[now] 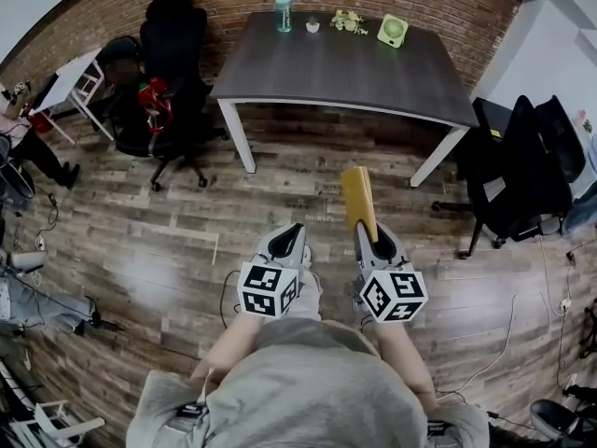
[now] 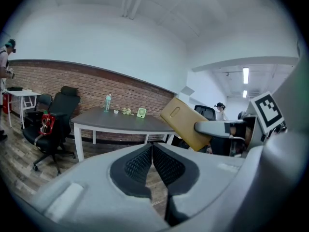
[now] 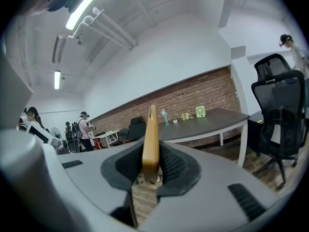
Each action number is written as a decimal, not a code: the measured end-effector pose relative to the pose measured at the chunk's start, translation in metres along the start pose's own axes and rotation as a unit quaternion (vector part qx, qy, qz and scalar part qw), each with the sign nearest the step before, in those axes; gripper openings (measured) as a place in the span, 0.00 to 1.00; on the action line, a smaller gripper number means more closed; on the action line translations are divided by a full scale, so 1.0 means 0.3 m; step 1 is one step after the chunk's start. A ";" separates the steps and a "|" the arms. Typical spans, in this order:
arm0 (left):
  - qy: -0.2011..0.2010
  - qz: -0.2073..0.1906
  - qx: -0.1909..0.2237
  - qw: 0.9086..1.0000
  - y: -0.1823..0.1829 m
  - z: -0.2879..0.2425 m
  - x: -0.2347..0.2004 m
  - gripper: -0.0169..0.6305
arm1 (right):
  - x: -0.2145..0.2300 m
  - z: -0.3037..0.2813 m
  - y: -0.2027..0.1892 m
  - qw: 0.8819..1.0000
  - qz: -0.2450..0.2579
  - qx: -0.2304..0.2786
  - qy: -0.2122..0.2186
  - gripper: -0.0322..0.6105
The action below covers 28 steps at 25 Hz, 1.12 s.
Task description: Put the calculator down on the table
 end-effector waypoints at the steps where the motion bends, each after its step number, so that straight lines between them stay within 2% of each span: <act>1: -0.001 0.001 0.000 1.000 0.005 -0.017 -0.006 0.06 | 0.012 -0.014 0.007 1.000 0.001 0.000 -0.001 0.18; 16: -0.008 -0.001 -0.010 1.000 0.156 -0.318 -0.148 0.06 | 0.178 -0.312 0.147 1.000 -0.007 -0.003 -0.010 0.18; 28: -0.020 -0.008 -0.012 1.000 0.353 -0.569 -0.357 0.06 | 0.269 -0.623 0.306 1.000 -0.014 -0.002 -0.028 0.18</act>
Point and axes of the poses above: the fingertips, and each gripper's own axes: z backward along the fingers, x to its right, y out of its top, the point moved 4 cm from there along z, backward along the fingers, and after that the axes turned 7 degrees about -x, right-handed, at the moved point
